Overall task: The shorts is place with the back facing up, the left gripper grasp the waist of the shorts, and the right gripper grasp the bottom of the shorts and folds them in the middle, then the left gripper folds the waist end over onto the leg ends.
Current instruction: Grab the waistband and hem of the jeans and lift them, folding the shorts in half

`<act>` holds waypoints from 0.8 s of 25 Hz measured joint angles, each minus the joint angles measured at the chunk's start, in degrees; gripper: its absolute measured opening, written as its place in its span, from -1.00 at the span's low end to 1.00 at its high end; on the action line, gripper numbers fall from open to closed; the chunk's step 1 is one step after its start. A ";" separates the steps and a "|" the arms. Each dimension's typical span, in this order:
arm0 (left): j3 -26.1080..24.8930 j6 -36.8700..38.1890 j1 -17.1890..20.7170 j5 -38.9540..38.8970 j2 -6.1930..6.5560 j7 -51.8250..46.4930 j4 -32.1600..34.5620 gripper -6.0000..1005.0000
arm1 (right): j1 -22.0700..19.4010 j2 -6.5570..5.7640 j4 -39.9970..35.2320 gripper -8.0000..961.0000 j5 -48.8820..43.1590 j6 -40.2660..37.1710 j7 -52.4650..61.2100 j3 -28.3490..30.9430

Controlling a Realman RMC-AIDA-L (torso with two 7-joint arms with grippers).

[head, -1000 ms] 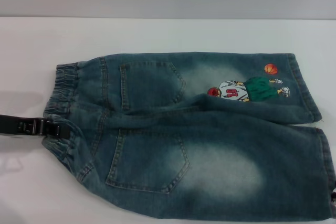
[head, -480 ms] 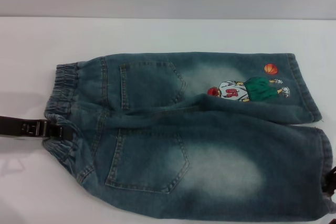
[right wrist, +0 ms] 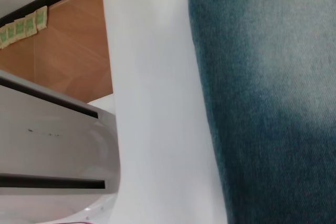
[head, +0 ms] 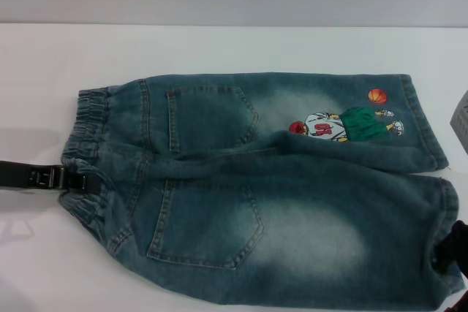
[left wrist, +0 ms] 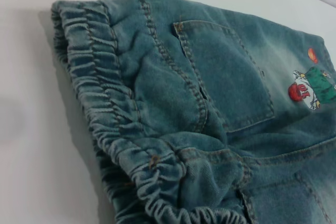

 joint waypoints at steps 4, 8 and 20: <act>-0.08 -0.04 -0.11 0.00 0.09 0.07 -0.05 -0.84 | -0.01 0.06 -0.49 0.65 0.07 0.85 -0.36 0.28; -0.09 -0.15 -0.26 0.00 0.21 0.15 -0.09 -0.83 | -0.41 0.05 -2.28 0.46 0.72 1.65 -0.77 1.07; -0.09 -0.33 -0.73 0.00 0.34 -0.19 -0.16 -0.83 | -2.73 1.25 -7.18 -0.51 0.64 5.83 -0.22 1.49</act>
